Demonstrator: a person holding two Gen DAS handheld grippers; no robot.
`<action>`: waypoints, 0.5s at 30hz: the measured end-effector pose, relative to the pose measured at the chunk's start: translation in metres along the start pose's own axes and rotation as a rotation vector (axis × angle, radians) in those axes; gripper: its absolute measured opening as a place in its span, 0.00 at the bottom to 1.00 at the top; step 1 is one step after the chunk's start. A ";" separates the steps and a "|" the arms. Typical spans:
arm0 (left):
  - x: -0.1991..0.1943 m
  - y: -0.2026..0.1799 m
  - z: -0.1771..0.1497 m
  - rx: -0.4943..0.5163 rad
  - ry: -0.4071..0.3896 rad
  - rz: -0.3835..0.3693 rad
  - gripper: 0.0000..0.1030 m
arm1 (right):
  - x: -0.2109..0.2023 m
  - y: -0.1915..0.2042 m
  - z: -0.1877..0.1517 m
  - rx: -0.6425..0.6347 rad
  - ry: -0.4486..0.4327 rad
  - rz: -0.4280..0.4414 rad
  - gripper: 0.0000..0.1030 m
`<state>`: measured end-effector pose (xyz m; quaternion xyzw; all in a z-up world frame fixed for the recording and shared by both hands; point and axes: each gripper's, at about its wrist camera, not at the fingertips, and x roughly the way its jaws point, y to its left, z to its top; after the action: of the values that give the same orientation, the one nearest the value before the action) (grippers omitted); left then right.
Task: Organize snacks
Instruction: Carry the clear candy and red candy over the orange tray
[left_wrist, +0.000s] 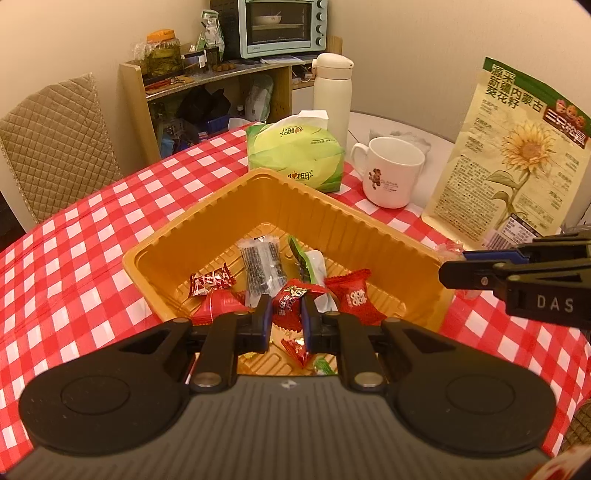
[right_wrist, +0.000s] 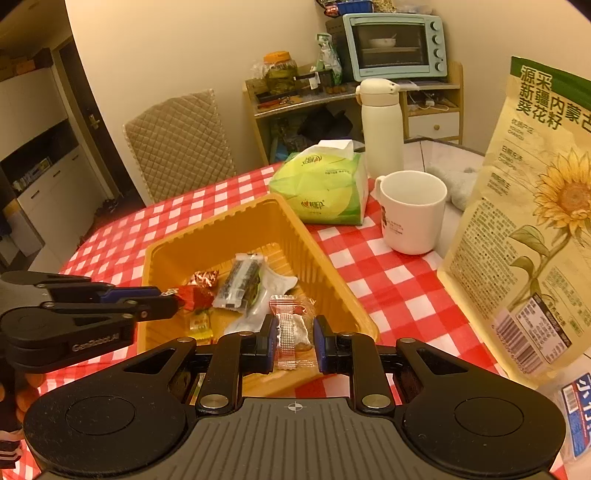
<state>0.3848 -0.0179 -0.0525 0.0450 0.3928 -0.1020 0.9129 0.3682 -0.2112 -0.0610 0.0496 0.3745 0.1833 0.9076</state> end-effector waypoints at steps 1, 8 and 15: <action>0.002 0.001 0.001 0.000 0.002 -0.002 0.14 | 0.002 0.000 0.001 0.001 0.001 0.000 0.21; 0.019 0.008 0.007 0.007 0.010 -0.004 0.14 | 0.013 0.000 0.005 0.016 -0.005 -0.008 0.21; 0.035 0.013 0.009 0.002 0.033 -0.001 0.14 | 0.020 -0.002 0.007 0.037 -0.006 -0.016 0.21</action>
<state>0.4178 -0.0119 -0.0714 0.0476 0.4076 -0.1020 0.9062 0.3866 -0.2053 -0.0699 0.0639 0.3753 0.1690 0.9091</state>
